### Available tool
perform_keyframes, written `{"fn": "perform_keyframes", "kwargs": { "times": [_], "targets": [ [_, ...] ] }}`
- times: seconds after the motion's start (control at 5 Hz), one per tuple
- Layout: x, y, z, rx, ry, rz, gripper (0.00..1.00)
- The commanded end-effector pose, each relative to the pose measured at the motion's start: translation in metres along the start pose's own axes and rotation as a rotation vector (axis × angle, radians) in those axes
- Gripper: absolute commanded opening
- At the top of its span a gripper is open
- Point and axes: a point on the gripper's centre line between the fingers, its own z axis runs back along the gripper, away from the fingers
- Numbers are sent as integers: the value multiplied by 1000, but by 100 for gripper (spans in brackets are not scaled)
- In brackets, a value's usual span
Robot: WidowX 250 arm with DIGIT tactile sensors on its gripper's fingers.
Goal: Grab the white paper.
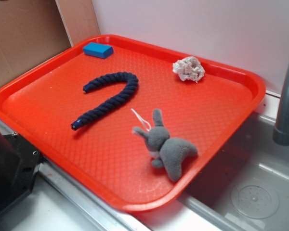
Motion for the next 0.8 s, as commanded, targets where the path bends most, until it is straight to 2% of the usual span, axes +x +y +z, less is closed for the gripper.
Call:
{"fn": "perform_keyframes", "kwargs": {
  "times": [0.0,0.2,0.4,0.6],
  "targets": [
    [0,0,0,0,0,0,100],
    [20,4,-13,-34,-92,48,100],
    [40,4,-25,-66,-224,129,100],
    [61,-3,-44,-42,-285,164,100]
  ]
}}
